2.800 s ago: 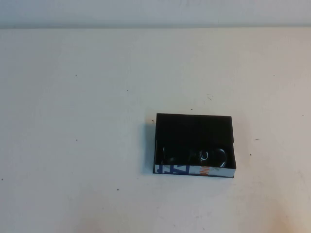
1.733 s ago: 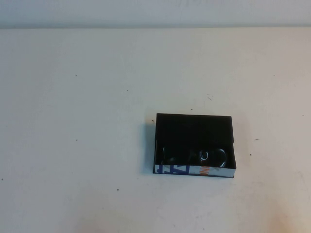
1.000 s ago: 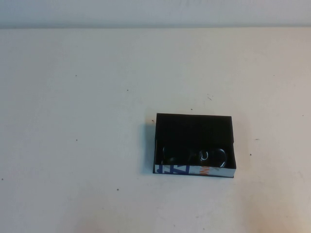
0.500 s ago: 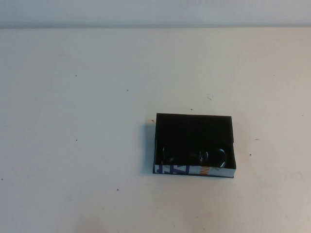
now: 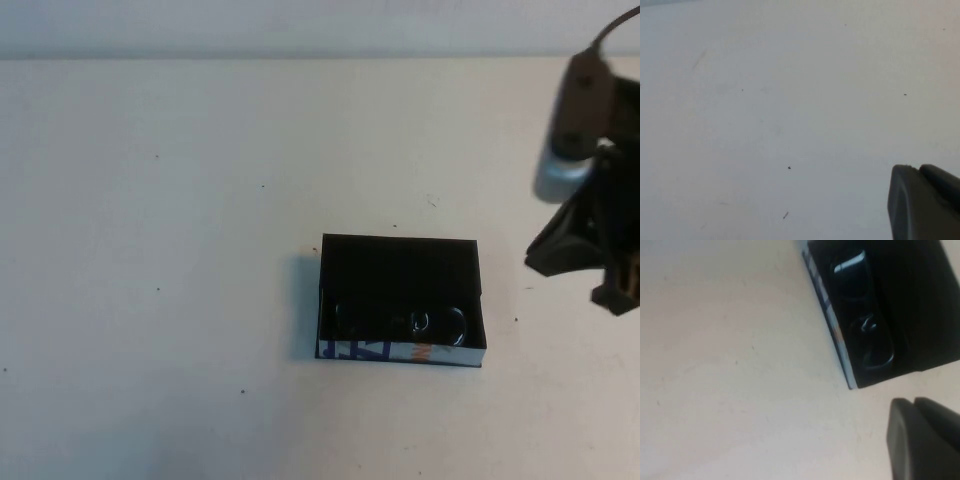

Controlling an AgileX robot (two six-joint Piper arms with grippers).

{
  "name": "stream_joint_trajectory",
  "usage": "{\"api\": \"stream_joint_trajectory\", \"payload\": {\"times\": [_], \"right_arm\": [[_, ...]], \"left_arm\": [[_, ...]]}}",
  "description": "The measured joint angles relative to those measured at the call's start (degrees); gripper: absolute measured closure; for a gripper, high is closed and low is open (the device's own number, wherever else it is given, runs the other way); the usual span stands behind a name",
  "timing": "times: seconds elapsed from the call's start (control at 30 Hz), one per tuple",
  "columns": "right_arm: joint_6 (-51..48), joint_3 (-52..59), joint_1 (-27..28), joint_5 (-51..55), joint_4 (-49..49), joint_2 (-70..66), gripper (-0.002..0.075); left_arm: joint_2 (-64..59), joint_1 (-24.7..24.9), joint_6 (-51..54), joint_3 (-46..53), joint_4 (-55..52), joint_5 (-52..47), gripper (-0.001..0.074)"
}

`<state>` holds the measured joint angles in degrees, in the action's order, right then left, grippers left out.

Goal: Take glasses out of glasses case
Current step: Pick up the glasses from the glasses case

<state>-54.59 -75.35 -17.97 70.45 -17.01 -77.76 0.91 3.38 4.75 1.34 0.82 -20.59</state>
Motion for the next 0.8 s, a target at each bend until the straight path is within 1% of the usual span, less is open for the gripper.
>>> {"api": "stream_joint_trajectory", "payload": {"times": [0.07,0.17,0.33,0.43,0.5,0.53,0.6,0.63,0.7,0.73,0.8], "right_arm": [[1.2,-2.1,-3.5,0.1,4.8,-4.9,0.0744],[2.5,-5.1,-6.5,0.1,8.9,-11.4,0.0744],[3.0,-8.7,-9.8,-0.1,9.6,-20.3,0.0742],[3.0,-9.9,-11.2,-1.1,9.1,-23.9,0.0726],[2.7,-9.9,-11.5,-2.5,7.2,-26.0,0.0696],[1.8,-10.0,-11.5,-3.3,5.9,-26.9,0.0669],[-0.4,-10.1,-11.6,-4.5,4.6,-28.3,0.06],[-1.4,-10.1,-11.8,-5.3,4.4,-28.8,0.0554],[-2.3,-10.2,-12.3,-7.2,5.1,-29.8,0.0465],[-2.6,-10.2,-12.6,-8.3,5.7,-30.1,0.0436],[-2.8,-10.2,-13.1,-10.3,6.9,-30.8,0.0413]], "left_arm": [[0.0,0.0,0.0,0.0,0.0,0.0,0.0739],[0.0,0.0,0.0,0.0,0.0,0.0,0.0739],[0.0,0.0,0.0,0.0,0.0,0.0,0.0739],[0.0,0.0,0.0,0.0,0.0,0.0,0.0739],[0.0,0.0,0.0,0.0,0.0,0.0,0.0739],[0.0,0.0,0.0,0.0,0.0,0.0,0.074],[0.0,0.0,0.0,0.0,0.0,0.0,0.0739],[0.0,0.0,0.0,0.0,0.0,0.0,0.074],[0.0,0.0,0.0,0.0,0.0,0.0,0.0739],[0.0,0.0,0.0,0.0,0.0,0.0,0.0739],[0.0,0.0,0.0,0.0,0.0,0.0,0.0739]]}}
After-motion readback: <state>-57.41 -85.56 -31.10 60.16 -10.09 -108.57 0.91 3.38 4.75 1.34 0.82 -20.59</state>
